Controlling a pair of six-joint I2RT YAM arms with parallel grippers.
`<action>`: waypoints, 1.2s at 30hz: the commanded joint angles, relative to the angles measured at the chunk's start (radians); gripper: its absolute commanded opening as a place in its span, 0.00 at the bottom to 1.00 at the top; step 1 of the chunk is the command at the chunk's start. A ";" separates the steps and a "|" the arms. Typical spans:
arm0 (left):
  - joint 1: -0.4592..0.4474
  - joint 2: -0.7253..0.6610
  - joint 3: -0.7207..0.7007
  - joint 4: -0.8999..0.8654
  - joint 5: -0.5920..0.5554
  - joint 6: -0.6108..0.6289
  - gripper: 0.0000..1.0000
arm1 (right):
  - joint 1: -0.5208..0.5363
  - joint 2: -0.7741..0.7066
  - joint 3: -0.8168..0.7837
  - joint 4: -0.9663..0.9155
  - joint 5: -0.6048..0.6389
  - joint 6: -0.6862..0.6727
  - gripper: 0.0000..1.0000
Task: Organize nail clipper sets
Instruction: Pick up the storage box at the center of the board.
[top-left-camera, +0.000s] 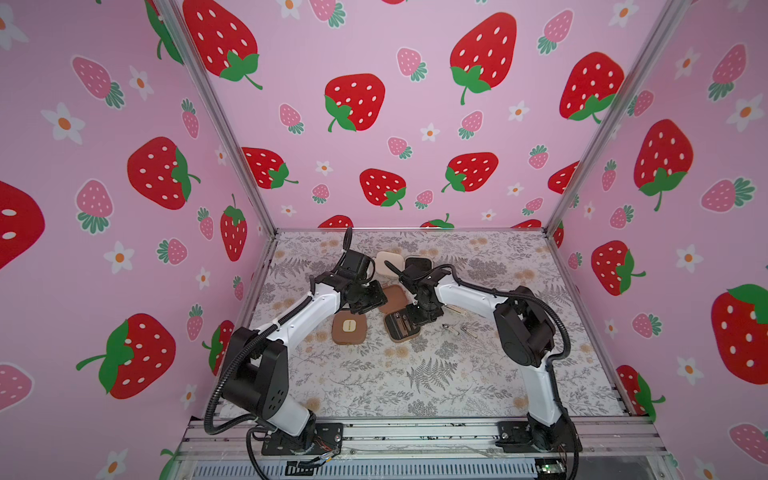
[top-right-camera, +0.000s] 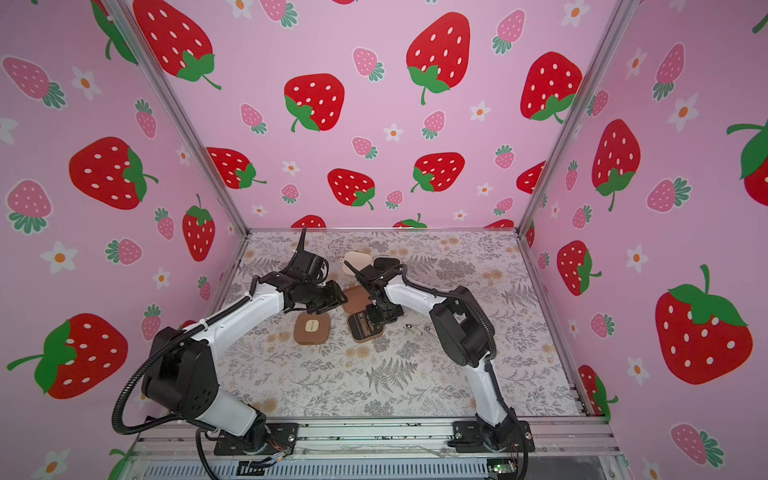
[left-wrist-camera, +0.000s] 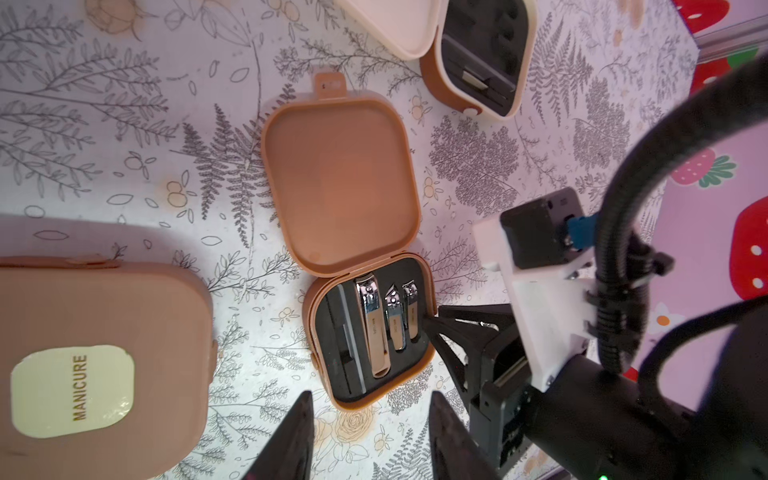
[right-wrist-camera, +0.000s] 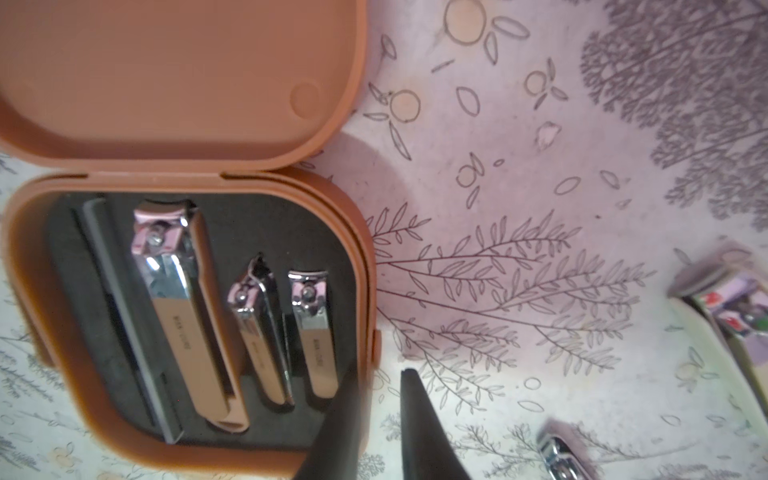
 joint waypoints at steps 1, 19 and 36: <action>0.013 -0.031 -0.030 0.004 -0.011 0.012 0.46 | 0.002 0.042 -0.020 -0.012 0.000 0.020 0.14; 0.109 -0.270 -0.236 0.135 0.184 0.121 0.68 | -0.048 -0.178 -0.041 -0.002 0.038 -0.359 0.00; 0.149 -0.276 -0.500 0.600 0.337 -0.085 0.71 | -0.063 -0.258 -0.107 0.108 -0.301 -0.551 0.00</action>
